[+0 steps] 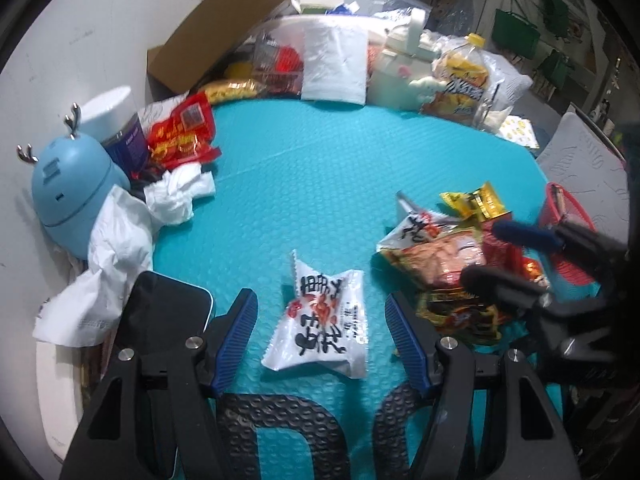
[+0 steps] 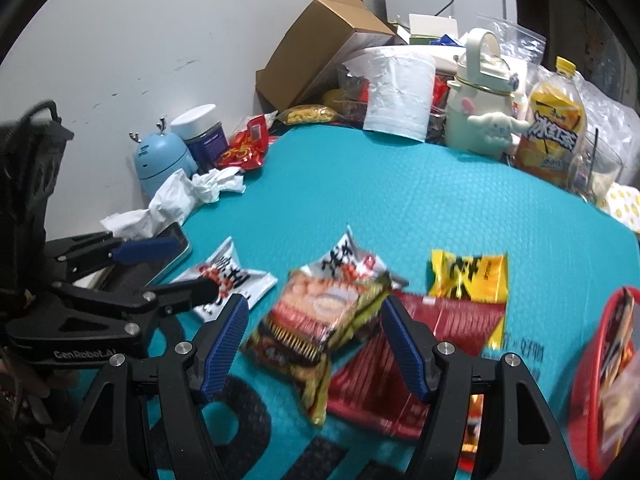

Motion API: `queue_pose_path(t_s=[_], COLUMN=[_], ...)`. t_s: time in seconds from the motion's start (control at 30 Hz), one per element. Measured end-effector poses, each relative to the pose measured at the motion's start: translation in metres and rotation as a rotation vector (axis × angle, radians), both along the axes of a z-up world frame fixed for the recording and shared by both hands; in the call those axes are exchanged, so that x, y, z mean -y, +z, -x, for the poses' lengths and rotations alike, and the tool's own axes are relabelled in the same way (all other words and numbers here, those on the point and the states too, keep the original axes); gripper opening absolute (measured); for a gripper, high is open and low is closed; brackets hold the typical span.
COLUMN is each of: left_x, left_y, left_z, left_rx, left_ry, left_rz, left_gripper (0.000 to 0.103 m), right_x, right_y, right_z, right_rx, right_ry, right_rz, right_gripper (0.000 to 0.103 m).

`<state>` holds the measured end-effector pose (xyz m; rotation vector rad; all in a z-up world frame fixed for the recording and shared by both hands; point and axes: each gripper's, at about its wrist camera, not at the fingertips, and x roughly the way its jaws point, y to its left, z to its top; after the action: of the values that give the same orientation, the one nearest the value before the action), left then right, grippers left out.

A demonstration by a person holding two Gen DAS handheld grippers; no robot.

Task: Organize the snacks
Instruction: 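Grasp the white printed candy packet with the left tool while the right tool grasps another white packet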

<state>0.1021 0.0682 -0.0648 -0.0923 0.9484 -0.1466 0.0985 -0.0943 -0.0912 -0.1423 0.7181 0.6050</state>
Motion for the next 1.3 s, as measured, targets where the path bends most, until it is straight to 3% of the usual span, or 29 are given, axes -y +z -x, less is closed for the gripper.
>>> queue_pose_path(t_s=[0.37, 0.43, 0.5, 0.6, 0.83, 1.03, 1.17, 1.3], left_x=[-0.009, -0.01, -0.009, -0.01, -0.008, -0.009, -0.008, -0.007], left_y=[-0.028, -0.03, -0.029, -0.03, -0.028, -0.028, -0.029, -0.027], left_z=[-0.017, -0.017, -0.019, -0.025, -0.038, -0.041, -0.04, -0.036], left_rx=[-0.073, -0.058, -0.052, -0.055, -0.044, -0.038, -0.043, -0.043], left_ry=[0.026, 0.03, 0.015, 0.005, -0.003, -0.008, -0.014, -0.022], left_rz=[0.038, 0.042, 0.04, 0.071, 0.061, 0.045, 0.054, 0.061], left_gripper=[0.065, 0.058, 0.036, 0.025, 0.024, 0.024, 0.024, 0.024], right_x=[-0.016, -0.018, -0.021, -0.025, -0.035, -0.041, -0.045, -0.037], right_y=[0.006, 0.005, 0.003, -0.002, -0.021, -0.033, -0.034, -0.03], right_z=[-0.041, -0.049, -0.056, -0.067, -0.088, -0.093, -0.085, -0.083], right_rx=[0.016, 0.011, 0.001, -0.019, -0.128, -0.193, -0.155, -0.142], right_ry=[0.028, 0.04, 0.057, 0.08, 0.163, 0.183, 0.184, 0.146], right_rz=[0.075, 0.086, 0.098, 0.127, 0.167, 0.194, 0.235, 0.195], right_gripper=[0.069, 0.069, 0.069, 0.069, 0.058, 0.057, 0.039, 0.026])
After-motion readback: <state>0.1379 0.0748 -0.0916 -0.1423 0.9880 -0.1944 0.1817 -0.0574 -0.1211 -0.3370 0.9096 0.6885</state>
